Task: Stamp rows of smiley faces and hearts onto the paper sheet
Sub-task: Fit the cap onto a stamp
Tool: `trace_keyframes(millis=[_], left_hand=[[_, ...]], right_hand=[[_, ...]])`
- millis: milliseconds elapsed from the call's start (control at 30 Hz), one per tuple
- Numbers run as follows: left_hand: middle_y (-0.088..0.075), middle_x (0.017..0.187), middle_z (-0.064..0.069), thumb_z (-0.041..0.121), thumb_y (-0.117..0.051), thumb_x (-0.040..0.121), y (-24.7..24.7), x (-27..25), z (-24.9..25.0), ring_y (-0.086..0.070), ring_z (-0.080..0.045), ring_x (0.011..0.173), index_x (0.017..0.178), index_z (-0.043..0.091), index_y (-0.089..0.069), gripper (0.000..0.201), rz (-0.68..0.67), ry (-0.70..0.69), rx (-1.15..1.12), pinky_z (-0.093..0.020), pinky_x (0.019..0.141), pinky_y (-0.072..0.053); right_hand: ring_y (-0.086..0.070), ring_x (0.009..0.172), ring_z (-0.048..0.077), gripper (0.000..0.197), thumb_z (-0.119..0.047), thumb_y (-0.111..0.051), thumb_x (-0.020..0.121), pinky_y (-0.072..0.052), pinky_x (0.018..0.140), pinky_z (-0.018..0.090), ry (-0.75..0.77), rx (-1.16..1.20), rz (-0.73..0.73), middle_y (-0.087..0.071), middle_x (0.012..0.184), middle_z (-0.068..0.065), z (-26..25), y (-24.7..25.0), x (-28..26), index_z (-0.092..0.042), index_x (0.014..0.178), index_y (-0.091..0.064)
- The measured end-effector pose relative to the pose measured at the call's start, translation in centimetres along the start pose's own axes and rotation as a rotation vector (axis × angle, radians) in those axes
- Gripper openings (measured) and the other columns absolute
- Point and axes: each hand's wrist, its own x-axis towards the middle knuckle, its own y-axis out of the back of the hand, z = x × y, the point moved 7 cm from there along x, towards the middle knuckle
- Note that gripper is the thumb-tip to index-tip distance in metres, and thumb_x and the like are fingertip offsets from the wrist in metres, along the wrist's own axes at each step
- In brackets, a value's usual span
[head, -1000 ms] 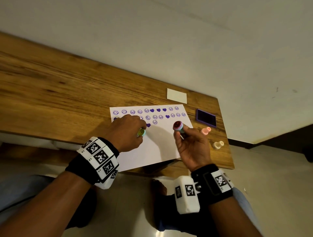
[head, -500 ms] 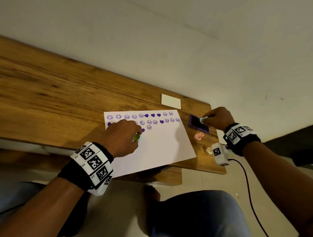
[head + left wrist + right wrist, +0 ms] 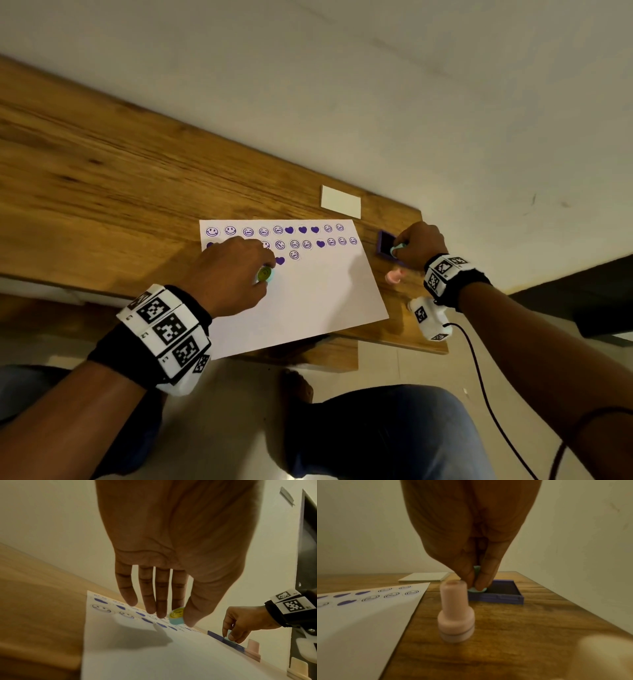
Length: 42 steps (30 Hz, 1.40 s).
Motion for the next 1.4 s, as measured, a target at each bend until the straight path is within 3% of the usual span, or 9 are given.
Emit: trace_keyframes(millis=[333,500,600,733,833,1000,1133,1233,1400], left_hand=[[-0.063,0.120,0.008,0.035,-0.067,0.083,0.2,-0.1,0.1,-0.055,-0.015,0.110,0.116,0.030,-0.063,0.034,0.023,-0.014,-0.089,-0.034,0.091,-0.048],[-0.064,0.117,0.007,0.034,-0.067,0.083,0.6,0.3,-0.2,-0.056,-0.014,0.105,0.115,0.030,-0.064,0.032,0.036,-0.014,-0.116,-0.035,0.088,-0.050],[-0.062,0.117,0.009,0.035,-0.066,0.083,0.1,0.5,0.0,-0.055,-0.014,0.109,0.116,0.029,-0.063,0.033,0.020,-0.019,-0.103,-0.035,0.089,-0.048],[-0.062,0.119,0.009,0.033,-0.067,0.082,-0.1,0.5,0.1,-0.054,-0.015,0.113,0.116,0.029,-0.064,0.035,0.012,-0.017,-0.104,-0.036,0.092,-0.047],[-0.064,0.120,0.008,0.031,-0.067,0.082,0.0,0.4,-0.2,-0.056,-0.015,0.112,0.118,0.027,-0.065,0.036,0.015,-0.015,-0.108,-0.032,0.091,-0.048],[-0.063,0.123,0.008,0.032,-0.067,0.082,0.0,0.4,-0.2,-0.056,-0.013,0.113,0.120,0.028,-0.064,0.038,0.003,-0.013,-0.117,-0.030,0.091,-0.048],[-0.062,0.124,0.008,0.032,-0.066,0.083,0.1,0.3,-0.2,-0.055,-0.014,0.115,0.120,0.027,-0.064,0.037,0.003,-0.013,-0.122,-0.031,0.093,-0.047],[-0.063,0.122,0.009,0.034,-0.067,0.083,0.2,0.2,0.0,-0.055,-0.012,0.112,0.118,0.029,-0.064,0.036,0.003,-0.017,-0.118,-0.035,0.093,-0.049],[-0.062,0.122,0.009,0.033,-0.067,0.083,0.2,0.3,0.0,-0.055,-0.013,0.113,0.118,0.028,-0.063,0.035,-0.015,-0.015,-0.126,-0.036,0.093,-0.048]], right_hand=[[-0.064,0.089,0.022,0.023,-0.023,-0.080,0.080,-0.047,0.072,0.028,0.035,-0.017,-0.053,-0.075,0.104,0.010,-0.3,0.6,0.4,-0.011,0.100,-0.079],[-0.069,0.083,0.021,0.012,-0.020,-0.078,0.083,-0.056,0.075,0.031,0.029,0.680,0.171,-0.075,0.095,0.007,-2.1,3.7,-4.3,-0.016,0.094,-0.078],[-0.071,0.083,0.020,0.011,-0.002,-0.068,0.086,-0.058,0.079,0.028,0.025,1.449,-0.114,-0.075,0.092,0.011,-6.1,1.7,-9.1,-0.006,0.094,-0.075],[-0.071,0.085,0.021,0.025,0.001,-0.073,0.073,-0.061,0.074,0.024,-0.117,2.067,-0.535,-0.071,0.099,0.016,-11.1,-2.7,-13.8,0.002,0.098,-0.074],[-0.072,0.076,0.025,0.047,0.007,-0.089,0.052,-0.062,0.066,0.028,-0.133,2.259,-0.709,-0.070,0.094,0.019,-13.3,-4.7,-15.8,0.004,0.096,-0.074],[-0.068,0.071,0.025,0.049,0.010,-0.087,0.054,-0.061,0.060,0.028,-0.125,2.397,-0.809,-0.067,0.093,0.022,-14.1,-5.2,-16.7,0.006,0.100,-0.070],[-0.071,0.073,0.024,0.034,0.008,-0.080,0.067,-0.061,0.062,0.026,-0.135,2.251,-0.669,-0.069,0.093,0.020,-12.9,-5.0,-15.6,0.006,0.100,-0.071],[-0.072,0.086,0.022,0.019,0.005,-0.064,0.085,-0.060,0.072,0.024,-0.105,1.738,-0.384,-0.074,0.098,0.017,-10.9,-3.7,-13.2,0.004,0.102,-0.072],[-0.071,0.090,0.020,0.014,-0.015,-0.075,0.086,-0.059,0.083,0.034,0.090,0.706,-0.015,-0.074,0.098,0.000,-10.2,-2.1,-9.1,-0.014,0.100,-0.078]])
